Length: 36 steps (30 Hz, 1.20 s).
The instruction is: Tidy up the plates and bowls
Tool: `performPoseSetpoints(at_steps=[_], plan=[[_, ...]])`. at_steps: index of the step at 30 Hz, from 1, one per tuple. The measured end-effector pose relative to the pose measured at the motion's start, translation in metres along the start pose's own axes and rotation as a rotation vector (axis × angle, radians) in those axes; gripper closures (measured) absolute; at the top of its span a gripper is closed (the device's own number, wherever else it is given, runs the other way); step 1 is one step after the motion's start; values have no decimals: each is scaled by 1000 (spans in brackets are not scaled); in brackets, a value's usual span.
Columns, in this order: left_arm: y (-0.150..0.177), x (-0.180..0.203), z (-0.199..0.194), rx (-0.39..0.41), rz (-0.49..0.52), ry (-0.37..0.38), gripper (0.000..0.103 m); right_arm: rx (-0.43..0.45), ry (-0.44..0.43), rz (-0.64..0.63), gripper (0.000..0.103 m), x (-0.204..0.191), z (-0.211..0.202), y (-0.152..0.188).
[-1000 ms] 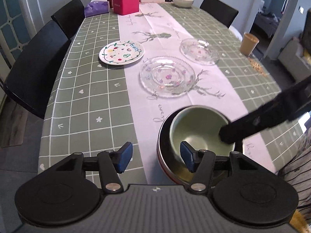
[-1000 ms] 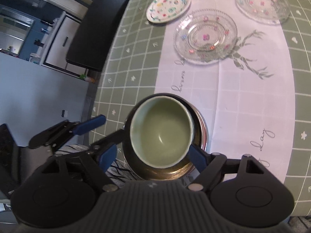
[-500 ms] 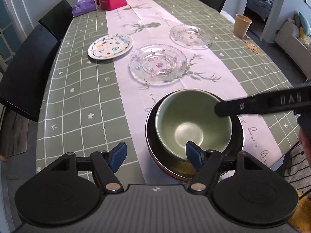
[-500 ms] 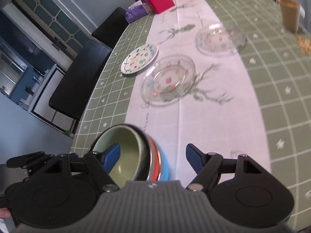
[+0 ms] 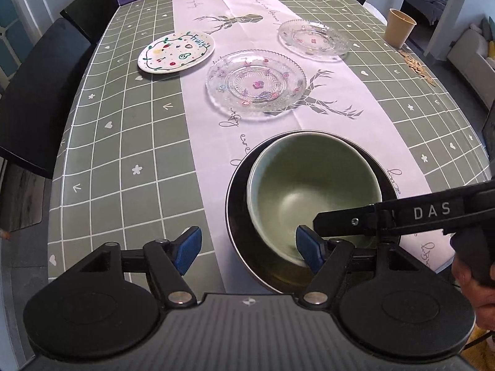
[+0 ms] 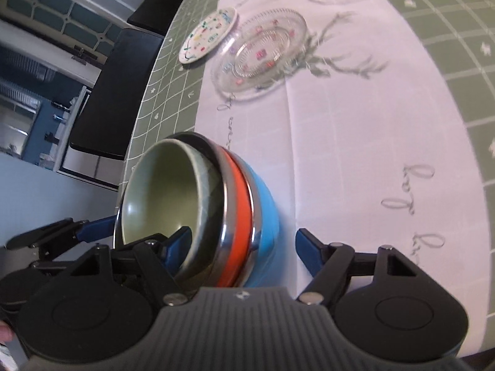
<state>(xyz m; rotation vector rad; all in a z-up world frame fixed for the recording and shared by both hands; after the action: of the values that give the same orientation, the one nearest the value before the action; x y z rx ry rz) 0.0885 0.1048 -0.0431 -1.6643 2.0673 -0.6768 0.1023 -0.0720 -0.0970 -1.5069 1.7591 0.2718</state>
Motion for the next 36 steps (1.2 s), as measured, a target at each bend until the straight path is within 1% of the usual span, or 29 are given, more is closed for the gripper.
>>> performPoseSetpoints(at_steps=[1, 3, 5, 7, 9, 13, 15, 17, 20, 21, 22, 23, 27, 30, 32, 34, 35, 36], plan=[[-1, -1, 1, -1, -12, 0, 21, -9, -11, 38, 40, 2, 2, 1], [-1, -3, 2, -16, -40, 5, 21, 5, -1, 87, 44, 5, 3, 0], [0, -6, 4, -30, -57, 1, 21, 14, 6, 104, 47, 5, 3, -1], [0, -8, 5, -32, -67, -7, 21, 28, 14, 130, 54, 7, 3, -3], [-1, -9, 6, -35, -78, 4, 21, 35, 18, 149, 58, 8, 5, -5], [-3, -11, 9, -48, -125, 23, 24, 46, 27, 147, 58, 4, 10, -9], [-4, -12, 11, -53, -136, 11, 29, 52, 31, 147, 59, 3, 12, -11], [-3, -13, 13, -56, -142, -4, 31, 54, 34, 132, 58, 1, 14, -12], [-1, -14, 14, -62, -137, -6, 43, 47, 35, 77, 55, -4, 15, -12], [0, -14, 13, -63, -131, -3, 46, 37, 25, 80, 50, -5, 16, -11], [1, -13, 12, -61, -124, 0, 47, 23, 14, 90, 44, -5, 17, -9], [1, -12, 11, -56, -113, 2, 47, 10, 6, 101, 43, -4, 17, -8], [2, -7, 7, -50, -77, 16, 48, -3, -5, 119, 42, -1, 16, -6], [3, -3, 6, -43, -44, 13, 48, 5, -9, 125, 40, 0, 14, -8], [4, -3, 5, -40, -39, 11, 47, 16, -9, 122, 37, 0, 10, -10], [4, -4, 3, -39, -49, 15, 42, 27, -13, 122, 34, 1, 7, -12], [4, -3, 2, -35, -48, 21, 37, 29, -20, 120, 33, 1, 5, -13], [4, -2, 0, -28, -43, 22, 34, 33, -32, 117, 30, 0, 4, -14]])
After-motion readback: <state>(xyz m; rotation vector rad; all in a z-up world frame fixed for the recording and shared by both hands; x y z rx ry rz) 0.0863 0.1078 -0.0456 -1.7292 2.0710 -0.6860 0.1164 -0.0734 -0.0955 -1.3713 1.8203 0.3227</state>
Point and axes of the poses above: each gripper's, at about its wrist camera, not at the fingertips, and z roughly the way its jaws point, x to its right, y to its underside, the point moved 7 cm from there along z, roughly the way its jaws point, and after that the axes turned 12 degrees about x, right-handed, at the moved point
